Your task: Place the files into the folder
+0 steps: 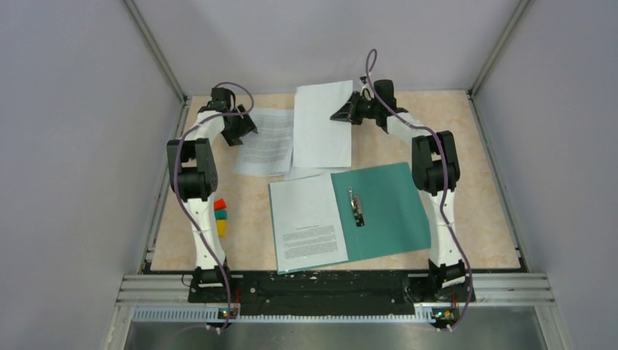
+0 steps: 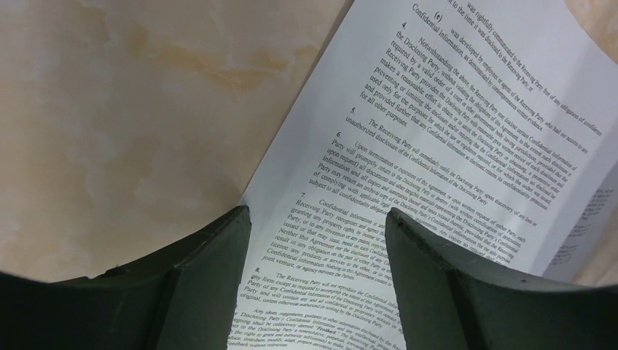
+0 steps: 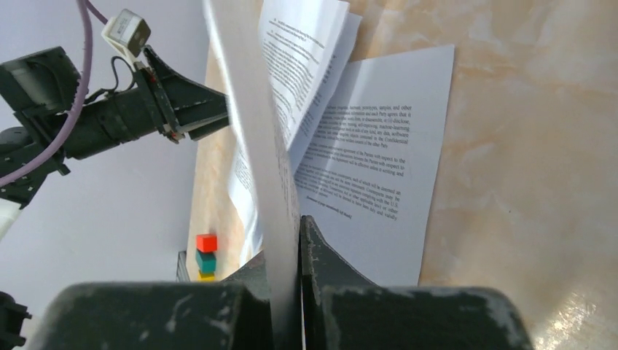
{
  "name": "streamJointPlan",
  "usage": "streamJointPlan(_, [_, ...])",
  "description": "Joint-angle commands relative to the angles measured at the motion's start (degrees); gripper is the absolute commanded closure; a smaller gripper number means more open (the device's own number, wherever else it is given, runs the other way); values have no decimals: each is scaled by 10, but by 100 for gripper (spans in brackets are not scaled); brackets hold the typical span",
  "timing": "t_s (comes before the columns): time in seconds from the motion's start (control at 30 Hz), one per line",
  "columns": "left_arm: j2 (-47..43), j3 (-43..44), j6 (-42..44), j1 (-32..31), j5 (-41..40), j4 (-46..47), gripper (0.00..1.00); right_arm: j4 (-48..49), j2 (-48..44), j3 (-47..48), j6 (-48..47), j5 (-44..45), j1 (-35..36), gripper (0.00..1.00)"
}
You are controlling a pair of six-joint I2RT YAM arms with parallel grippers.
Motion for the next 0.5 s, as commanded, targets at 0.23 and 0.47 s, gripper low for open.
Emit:
streamJointPlan(0.23, [10, 13, -12, 21, -7, -38, 27, -91, -80, 58, -23, 29, -13, 100])
streamJointPlan(0.47, [0, 21, -17, 18, 26, -32, 24, -160, -207, -64, -43, 25, -69, 100])
